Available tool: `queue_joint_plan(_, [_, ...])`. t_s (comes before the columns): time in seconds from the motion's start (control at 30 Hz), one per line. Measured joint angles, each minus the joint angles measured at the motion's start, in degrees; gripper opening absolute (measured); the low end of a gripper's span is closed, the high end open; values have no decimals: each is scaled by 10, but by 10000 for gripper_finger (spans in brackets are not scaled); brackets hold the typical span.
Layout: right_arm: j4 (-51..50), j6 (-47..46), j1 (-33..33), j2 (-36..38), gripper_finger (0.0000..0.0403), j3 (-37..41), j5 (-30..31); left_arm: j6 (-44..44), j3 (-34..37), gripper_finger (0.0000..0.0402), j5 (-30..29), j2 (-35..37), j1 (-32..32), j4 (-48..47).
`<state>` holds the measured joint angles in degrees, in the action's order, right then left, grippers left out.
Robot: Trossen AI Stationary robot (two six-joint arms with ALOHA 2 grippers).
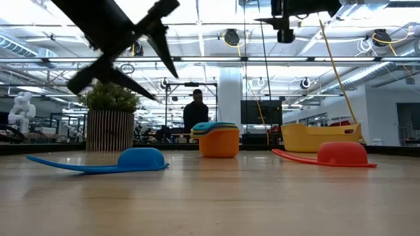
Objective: Nest measuring cups in basket
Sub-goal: Stack the red measuring cup on top of the light blue measuring cup
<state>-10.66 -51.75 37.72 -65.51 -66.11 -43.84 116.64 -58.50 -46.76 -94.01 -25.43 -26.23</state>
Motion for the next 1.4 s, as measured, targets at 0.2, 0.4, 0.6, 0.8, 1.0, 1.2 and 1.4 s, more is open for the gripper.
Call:
queue_joint_plan(0.2, [-94,1,-100,13,194,0,122,-122,0,239,76,68,6,-64])
queue_joint_plan(0.4, [-173,-41,-197,19,194,0,236,-230,0,239,150,98,16,-93])
queue_joint_plan(0.6, [-233,-86,-288,19,194,0,335,-286,0,239,209,100,21,-97])
queue_joint_plan(0.8, [-282,-142,-362,18,194,0,403,-300,0,239,238,100,10,-90])
queue_joint_plan(1.0, [-295,-193,-401,15,194,0,423,-300,0,239,240,100,-12,-82])
queue_joint_plan(1.2, [-292,-194,-416,6,194,0,401,-299,0,239,240,100,-24,-82])
queue_joint_plan(1.4, [-286,-95,-408,-11,194,0,328,-299,0,239,232,100,-24,-82])
